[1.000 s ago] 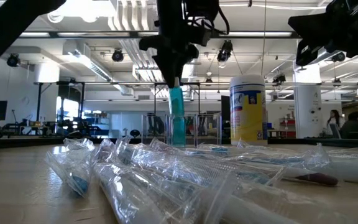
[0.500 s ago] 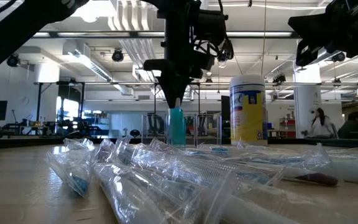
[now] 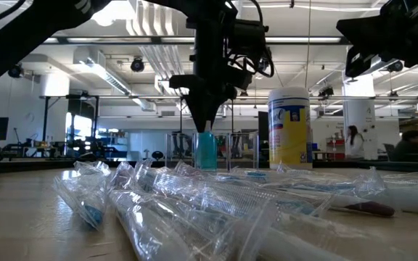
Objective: Pick & Place toothbrushing station
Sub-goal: Put the top right blue mouthwash into the transparent organizer
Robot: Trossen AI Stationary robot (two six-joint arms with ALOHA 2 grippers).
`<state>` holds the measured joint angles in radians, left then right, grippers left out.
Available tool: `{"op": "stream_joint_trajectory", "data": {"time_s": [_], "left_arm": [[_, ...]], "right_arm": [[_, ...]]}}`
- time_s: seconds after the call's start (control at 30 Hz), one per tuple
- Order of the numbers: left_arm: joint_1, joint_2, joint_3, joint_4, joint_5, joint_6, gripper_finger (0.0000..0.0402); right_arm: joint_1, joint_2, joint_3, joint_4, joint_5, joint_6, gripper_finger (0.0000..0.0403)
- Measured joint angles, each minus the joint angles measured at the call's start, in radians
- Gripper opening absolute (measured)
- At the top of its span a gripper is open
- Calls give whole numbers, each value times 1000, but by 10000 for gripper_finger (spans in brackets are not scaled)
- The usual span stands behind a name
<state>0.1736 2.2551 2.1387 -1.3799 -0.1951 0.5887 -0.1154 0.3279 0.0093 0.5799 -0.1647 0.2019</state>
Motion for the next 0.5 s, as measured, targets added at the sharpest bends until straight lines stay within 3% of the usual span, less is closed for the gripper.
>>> {"op": "stream_joint_trajectory", "data": {"time_s": [0.5], "left_arm": [[16,2,-1,28,-5,-42,109]], "right_arm": [[0,0,0,14,0,-3,8]]}}
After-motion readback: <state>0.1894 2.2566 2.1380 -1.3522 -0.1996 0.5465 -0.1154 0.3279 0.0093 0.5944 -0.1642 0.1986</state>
